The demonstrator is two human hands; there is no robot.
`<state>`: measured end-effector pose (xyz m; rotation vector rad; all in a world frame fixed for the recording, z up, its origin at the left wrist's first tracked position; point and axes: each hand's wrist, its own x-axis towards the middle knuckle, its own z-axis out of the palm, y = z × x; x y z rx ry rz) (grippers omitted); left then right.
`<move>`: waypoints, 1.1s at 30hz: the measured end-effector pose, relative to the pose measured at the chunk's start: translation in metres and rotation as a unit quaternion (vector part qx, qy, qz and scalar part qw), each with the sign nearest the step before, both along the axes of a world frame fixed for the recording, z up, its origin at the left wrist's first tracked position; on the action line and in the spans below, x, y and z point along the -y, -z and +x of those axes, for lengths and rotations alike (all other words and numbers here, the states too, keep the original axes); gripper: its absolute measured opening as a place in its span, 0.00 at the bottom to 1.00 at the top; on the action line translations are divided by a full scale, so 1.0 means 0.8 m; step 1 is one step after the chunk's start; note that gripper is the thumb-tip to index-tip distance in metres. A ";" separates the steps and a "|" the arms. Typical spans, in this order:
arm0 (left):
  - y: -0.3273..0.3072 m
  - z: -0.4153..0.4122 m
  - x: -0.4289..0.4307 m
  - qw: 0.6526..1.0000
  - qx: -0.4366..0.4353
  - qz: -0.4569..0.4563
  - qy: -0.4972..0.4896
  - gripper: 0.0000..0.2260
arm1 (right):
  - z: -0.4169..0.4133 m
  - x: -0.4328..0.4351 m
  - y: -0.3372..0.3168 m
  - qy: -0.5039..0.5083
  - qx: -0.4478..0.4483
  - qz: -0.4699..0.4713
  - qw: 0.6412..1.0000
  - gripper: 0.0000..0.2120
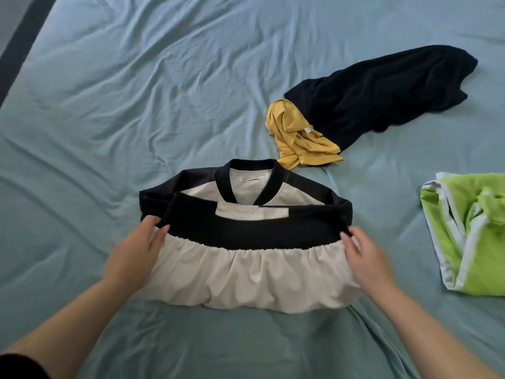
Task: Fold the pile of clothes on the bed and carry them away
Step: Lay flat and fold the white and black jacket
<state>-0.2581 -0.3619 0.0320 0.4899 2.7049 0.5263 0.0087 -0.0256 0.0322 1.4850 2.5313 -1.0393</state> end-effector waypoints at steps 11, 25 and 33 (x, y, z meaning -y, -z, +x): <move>0.042 -0.079 -0.081 0.995 -0.025 -0.076 -0.066 0.13 | -0.113 -0.037 0.056 0.001 0.106 0.130 0.986 0.13; 0.112 -0.044 -0.073 0.950 -0.141 -0.194 0.202 0.29 | -0.104 0.008 0.112 -0.261 0.177 0.246 0.917 0.34; 0.083 -0.042 -0.091 0.957 -0.074 -0.198 0.200 0.33 | -0.091 -0.008 0.081 -0.094 0.232 0.132 0.959 0.36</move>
